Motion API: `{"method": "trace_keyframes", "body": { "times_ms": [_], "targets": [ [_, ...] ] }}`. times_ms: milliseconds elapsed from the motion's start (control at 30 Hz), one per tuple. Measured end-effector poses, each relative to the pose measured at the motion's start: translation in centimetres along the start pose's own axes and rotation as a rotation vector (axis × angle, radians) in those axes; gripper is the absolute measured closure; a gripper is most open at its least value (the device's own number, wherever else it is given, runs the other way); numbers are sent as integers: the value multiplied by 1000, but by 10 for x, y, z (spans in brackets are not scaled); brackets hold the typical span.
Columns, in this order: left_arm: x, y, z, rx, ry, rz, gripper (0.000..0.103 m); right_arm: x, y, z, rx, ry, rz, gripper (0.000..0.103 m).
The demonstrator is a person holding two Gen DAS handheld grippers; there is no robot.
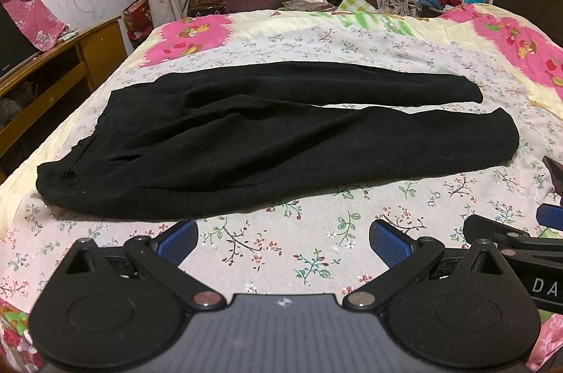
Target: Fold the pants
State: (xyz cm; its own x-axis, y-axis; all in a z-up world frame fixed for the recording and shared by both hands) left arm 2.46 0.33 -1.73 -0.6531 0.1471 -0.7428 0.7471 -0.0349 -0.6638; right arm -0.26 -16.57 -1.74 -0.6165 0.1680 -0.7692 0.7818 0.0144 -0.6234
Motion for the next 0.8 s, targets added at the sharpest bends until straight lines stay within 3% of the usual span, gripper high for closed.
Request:
{"method": "trace_keyframes", "body": {
  "times_ms": [367, 800],
  "targets": [
    [-2, -9, -17, -8, -52, 28, 0, -6, -4, -7, -61, -13, 23, 18],
    [-9, -33, -19, -17, -1, 89, 0, -15, -21, -9, -128, -30, 46, 26]
  ]
}}
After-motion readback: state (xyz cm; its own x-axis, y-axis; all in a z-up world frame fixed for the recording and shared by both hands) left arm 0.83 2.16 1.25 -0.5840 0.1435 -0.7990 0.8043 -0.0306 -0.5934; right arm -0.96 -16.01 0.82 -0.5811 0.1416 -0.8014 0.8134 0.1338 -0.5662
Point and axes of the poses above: each gripper's, at about its wrist camera, not at the fingertips, and y roughly the way its jaws point, z to its right, x to its underside, the point moved 3 cm from there along y, roughly the way its jaws point, and after that the axes turned 3 degrees about y, right-handed, at the moved point
